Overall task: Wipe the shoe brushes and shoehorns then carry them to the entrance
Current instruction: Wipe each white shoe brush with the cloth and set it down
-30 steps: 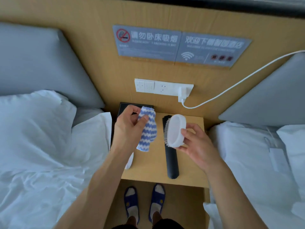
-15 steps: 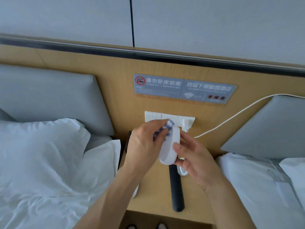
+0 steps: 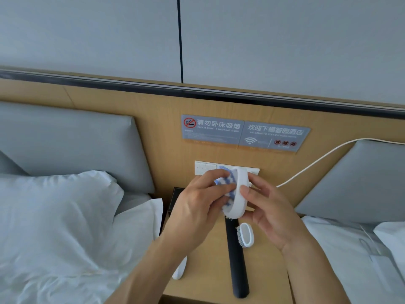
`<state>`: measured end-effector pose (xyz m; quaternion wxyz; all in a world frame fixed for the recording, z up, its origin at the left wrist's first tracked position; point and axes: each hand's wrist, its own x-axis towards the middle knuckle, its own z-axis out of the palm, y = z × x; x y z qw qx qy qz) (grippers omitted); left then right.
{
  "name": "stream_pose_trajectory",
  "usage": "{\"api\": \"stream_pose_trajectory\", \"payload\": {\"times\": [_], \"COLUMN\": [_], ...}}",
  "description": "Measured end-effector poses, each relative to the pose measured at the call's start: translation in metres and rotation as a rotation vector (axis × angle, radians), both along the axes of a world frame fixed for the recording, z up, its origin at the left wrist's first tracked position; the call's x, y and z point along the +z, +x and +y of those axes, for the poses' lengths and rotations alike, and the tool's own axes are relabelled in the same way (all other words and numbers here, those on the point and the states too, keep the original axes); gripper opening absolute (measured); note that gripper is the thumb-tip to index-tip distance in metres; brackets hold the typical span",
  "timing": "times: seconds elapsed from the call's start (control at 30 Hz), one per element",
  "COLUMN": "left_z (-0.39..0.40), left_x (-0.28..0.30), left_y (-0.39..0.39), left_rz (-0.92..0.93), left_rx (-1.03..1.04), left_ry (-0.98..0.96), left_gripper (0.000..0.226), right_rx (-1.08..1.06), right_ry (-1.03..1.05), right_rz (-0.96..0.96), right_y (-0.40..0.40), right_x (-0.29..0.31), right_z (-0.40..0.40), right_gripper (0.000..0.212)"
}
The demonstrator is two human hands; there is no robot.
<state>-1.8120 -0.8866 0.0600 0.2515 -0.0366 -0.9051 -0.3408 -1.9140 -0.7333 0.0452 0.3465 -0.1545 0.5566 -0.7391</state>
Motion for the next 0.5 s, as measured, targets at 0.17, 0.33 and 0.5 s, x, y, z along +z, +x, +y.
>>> {"api": "stream_pose_trajectory", "payload": {"times": [0.17,0.33,0.5], "left_z": [-0.016,-0.022,-0.023], "left_x": [0.001,0.005,0.013], "left_y": [0.014,0.016,0.003], "left_rz": [-0.022,-0.010,0.076], "left_rx": [-0.184,-0.169,0.026], "left_ry": [-0.062,-0.049,-0.015], "left_gripper": [0.023,0.027,0.024], "right_rx": [0.021,0.105,0.173], "right_ry": [0.026,0.050,0.079], "right_rz": [-0.020,-0.064,-0.014], "right_y": [-0.003,0.002,0.005], "right_x": [0.002,0.004,0.012], "right_z": [0.004,0.002,0.000], "right_gripper": [0.059,0.049,0.049]}}
